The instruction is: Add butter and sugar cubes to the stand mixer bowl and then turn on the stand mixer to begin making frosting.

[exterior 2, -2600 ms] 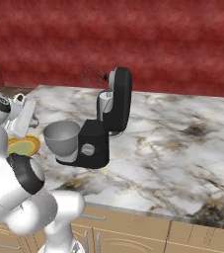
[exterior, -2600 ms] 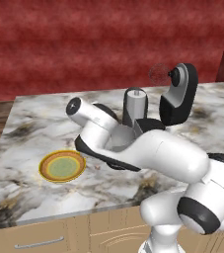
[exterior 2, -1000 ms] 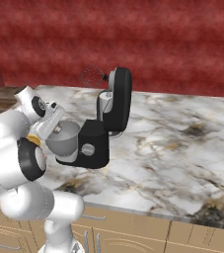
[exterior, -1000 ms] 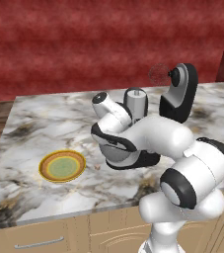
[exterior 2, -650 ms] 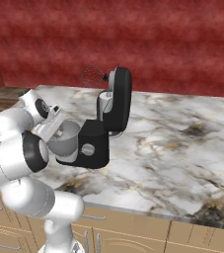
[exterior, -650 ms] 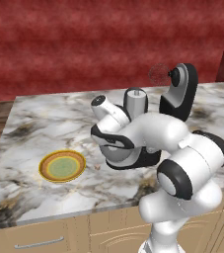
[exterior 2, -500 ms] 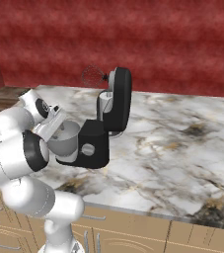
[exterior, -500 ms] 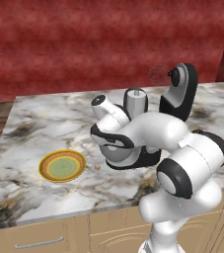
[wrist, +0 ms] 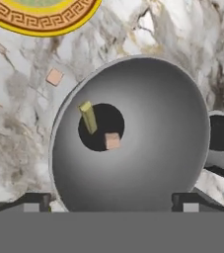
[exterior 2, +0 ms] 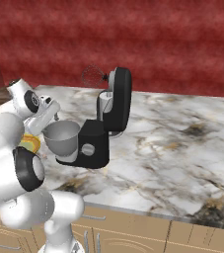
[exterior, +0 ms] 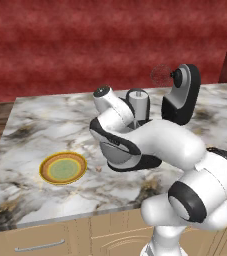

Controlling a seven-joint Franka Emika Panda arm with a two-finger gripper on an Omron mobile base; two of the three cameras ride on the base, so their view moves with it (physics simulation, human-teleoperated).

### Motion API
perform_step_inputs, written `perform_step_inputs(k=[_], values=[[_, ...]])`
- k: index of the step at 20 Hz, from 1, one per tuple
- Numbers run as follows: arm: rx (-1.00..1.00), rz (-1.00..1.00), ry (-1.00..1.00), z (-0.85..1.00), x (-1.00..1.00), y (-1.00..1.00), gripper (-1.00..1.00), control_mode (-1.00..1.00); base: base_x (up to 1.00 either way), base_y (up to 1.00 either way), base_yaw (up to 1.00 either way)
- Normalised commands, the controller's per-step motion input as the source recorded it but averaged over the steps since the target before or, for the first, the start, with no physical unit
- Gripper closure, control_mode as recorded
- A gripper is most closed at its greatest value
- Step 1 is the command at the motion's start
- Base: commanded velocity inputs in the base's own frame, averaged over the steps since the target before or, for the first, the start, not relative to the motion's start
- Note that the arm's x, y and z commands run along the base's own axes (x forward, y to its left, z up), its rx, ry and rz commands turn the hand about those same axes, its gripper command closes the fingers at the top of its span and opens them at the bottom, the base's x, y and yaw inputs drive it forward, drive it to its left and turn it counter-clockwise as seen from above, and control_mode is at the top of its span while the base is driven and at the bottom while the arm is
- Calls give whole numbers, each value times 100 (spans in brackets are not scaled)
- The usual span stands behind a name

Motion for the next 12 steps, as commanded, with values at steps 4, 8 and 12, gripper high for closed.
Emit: perform_step_inputs(k=[4, 8, 12], values=[[1, 0, -19, 51, -100, 25, -100, -100, 0, 0, 0], [-1, 0, -8, 6, -99, 29, -100, -100, 0, 0, 0], [-9, 5, 0, -23, -77, 43, -100, -100, 0, 0, 0]])
